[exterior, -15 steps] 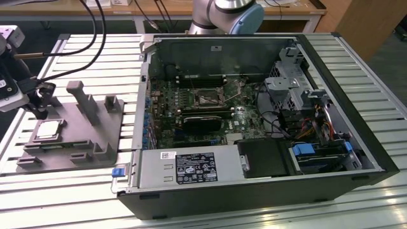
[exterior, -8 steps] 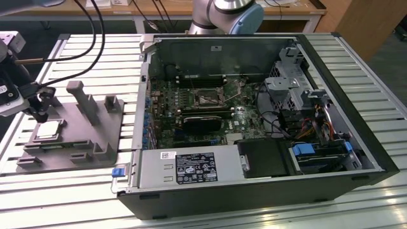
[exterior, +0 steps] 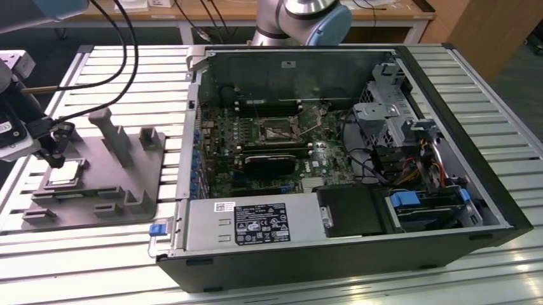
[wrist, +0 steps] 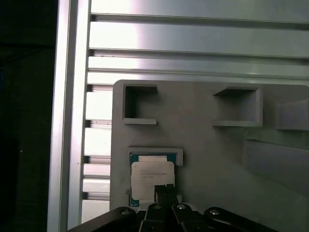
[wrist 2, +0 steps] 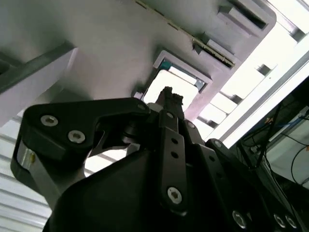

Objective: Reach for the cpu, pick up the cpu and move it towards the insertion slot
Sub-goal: 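Pick up the cpu and move it towards the insertion slot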

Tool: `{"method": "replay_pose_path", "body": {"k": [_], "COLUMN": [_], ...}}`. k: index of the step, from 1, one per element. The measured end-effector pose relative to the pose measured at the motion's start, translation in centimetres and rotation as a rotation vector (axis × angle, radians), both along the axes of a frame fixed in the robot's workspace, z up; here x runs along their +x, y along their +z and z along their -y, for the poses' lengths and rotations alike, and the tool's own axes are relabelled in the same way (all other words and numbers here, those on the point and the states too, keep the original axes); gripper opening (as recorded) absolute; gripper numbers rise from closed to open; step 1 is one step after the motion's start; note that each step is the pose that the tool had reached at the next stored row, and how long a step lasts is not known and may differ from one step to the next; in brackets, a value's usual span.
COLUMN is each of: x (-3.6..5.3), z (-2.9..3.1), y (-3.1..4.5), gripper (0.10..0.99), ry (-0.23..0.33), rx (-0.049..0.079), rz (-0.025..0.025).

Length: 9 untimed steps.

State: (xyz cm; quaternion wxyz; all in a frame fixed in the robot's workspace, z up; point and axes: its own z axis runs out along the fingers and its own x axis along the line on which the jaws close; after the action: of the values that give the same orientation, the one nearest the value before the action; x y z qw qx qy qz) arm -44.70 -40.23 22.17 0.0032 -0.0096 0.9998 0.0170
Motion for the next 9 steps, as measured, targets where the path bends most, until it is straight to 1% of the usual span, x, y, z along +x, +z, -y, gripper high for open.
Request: {"method": "replay_pose_path", "body": {"k": [5, 9], "x": [-0.26, -0.63], "z": [0.01, 0.00], "y": [-0.79, -1.31], "gripper": [0.106, 0.106], "ry": [0.000, 0.000], "rx": [0.000, 0.000], "rz": [0.0045, 0.0103]}}
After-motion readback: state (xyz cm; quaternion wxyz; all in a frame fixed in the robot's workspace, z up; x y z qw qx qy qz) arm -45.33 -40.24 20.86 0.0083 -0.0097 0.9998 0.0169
